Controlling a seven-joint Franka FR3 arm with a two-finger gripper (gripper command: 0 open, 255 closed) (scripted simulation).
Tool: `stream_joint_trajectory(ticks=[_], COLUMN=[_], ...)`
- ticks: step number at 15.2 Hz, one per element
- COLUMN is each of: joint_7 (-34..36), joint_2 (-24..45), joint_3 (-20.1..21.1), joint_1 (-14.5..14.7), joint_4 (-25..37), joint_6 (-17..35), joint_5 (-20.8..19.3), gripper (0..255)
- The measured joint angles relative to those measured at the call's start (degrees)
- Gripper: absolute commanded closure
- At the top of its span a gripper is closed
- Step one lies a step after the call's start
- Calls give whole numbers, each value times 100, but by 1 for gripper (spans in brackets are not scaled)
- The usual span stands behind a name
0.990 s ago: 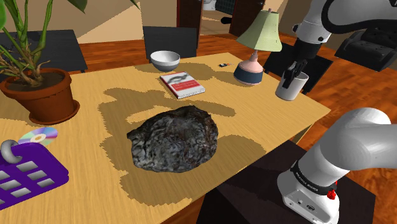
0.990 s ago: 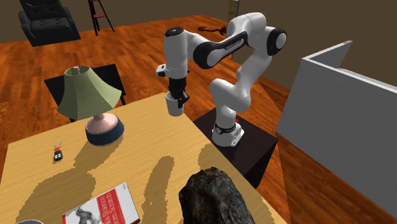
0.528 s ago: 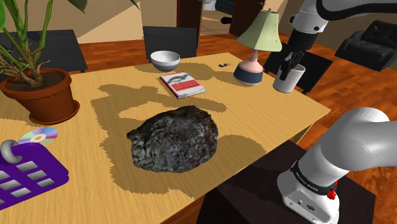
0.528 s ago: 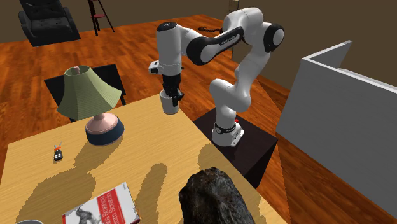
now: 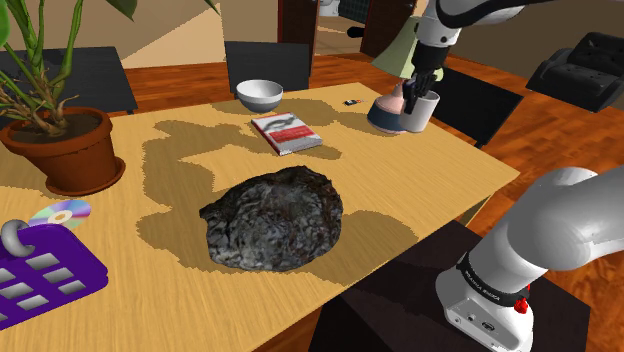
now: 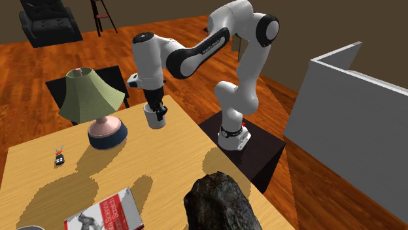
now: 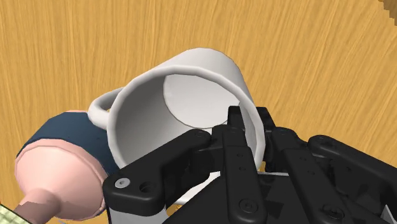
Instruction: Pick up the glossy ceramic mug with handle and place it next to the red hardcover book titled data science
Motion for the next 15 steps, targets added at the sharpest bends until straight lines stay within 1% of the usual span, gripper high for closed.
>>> stream_joint_trajectory(ticks=[4,7,12,15], joint_7=[-15,-146,-232,-342], joint_2=[1006,1698,2884,3608], joint_3=[-49,-146,-166,-187], joint_1=[136,169,247,221], joint_4=[712,1266,2402,3150], joint_6=[289,428,455,411], joint_5=[169,289,580,766], gripper=[255,255,255,255])
